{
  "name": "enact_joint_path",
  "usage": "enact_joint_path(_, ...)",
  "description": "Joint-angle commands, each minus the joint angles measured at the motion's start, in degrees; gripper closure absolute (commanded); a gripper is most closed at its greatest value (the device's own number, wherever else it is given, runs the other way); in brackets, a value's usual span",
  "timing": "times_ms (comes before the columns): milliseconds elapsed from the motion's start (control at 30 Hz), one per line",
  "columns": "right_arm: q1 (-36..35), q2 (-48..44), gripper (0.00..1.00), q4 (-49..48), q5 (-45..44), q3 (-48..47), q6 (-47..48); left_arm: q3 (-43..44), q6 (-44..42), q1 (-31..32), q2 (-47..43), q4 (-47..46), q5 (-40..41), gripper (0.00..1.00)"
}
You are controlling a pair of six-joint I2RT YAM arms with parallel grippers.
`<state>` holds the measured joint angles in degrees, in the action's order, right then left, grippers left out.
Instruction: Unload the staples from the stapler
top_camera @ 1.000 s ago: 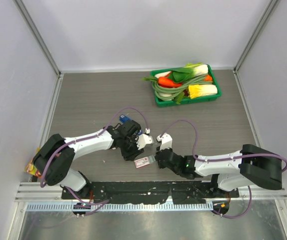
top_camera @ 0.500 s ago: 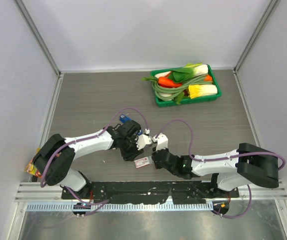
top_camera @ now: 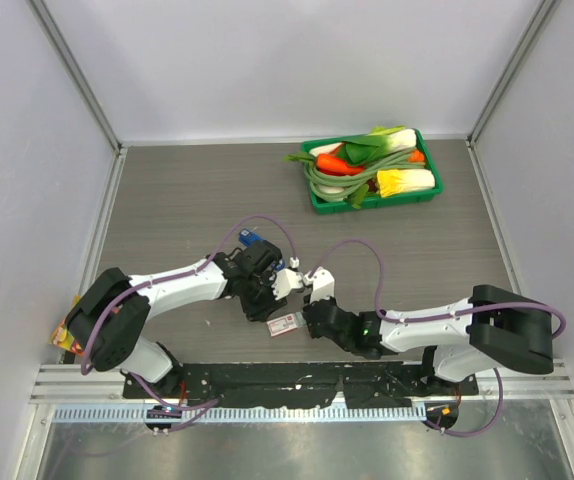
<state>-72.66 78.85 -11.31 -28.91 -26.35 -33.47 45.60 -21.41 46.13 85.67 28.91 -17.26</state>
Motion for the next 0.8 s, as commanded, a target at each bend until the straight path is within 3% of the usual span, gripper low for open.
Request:
enact_joint_path(0, -0.9, -1.1, 0.99, 4.9, -1.2, -1.4, 1.4, -0.3, -0.2, 0.4, -1.3, -1.2, 0.6, 0.61)
enact_joint_path(767, -4.2, -6.2, 0.99, 5.2, -3.5, -2.5, 1.3, 0.4, 0.1, 0.4, -1.1, -0.9, 0.6, 0.61)
